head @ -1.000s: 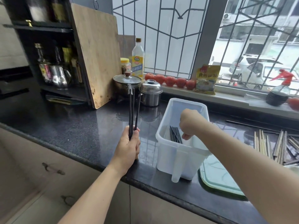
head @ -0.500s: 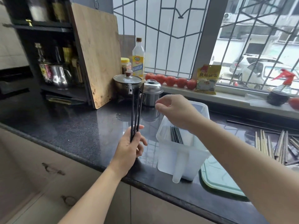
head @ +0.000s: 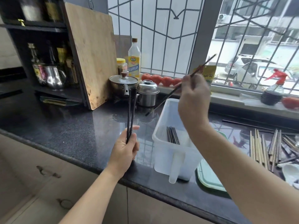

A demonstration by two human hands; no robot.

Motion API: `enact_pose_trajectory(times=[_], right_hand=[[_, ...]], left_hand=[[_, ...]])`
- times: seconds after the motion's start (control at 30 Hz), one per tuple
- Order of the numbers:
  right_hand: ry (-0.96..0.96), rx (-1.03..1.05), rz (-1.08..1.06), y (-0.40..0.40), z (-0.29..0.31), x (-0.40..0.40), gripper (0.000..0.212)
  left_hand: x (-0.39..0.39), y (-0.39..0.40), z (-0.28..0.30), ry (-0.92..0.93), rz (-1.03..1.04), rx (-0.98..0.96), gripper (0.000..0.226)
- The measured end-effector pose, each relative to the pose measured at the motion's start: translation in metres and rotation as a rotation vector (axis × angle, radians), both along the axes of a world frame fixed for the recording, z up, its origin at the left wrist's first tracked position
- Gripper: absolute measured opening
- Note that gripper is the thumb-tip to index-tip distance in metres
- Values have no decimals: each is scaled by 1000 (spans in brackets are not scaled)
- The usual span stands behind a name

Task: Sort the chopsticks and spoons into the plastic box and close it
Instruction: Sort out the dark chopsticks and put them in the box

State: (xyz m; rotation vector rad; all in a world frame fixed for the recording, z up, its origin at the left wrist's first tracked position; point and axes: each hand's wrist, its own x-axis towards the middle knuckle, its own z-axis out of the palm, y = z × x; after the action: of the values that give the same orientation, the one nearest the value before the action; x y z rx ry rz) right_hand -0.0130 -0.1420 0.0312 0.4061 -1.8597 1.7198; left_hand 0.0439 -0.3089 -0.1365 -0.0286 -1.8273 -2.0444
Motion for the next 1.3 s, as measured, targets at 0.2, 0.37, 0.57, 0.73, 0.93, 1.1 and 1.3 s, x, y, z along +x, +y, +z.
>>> enact_pose_trajectory(times=[0.2,0.37,0.57,0.73,0.93,1.1,1.3], right_hand=[[-84,744,-282,33,24,-30,25],[-499,1411,-85,16,-27,-41,24],[-660,1355,-12,18,-44,-53,24],[-103,729,-215,18,-28,-48,27],[-114,745,166,-4,-13,-4,21],[-95,841,397,-19,-32,7,17],[-139,760,392,-15,-34,2,30]], left_hand=[[-3,1,-1,-25,-3,-21,26],[-2,-1,2,-49,24,6,27],[-1,-1,2,-56,4,35,30],[-1,-1,2,-70,32,9,27],[0,2,0,10,-10,-74,21],[2,6,0,47,-60,-175,24],[3,6,-2,47,-75,-207,31]])
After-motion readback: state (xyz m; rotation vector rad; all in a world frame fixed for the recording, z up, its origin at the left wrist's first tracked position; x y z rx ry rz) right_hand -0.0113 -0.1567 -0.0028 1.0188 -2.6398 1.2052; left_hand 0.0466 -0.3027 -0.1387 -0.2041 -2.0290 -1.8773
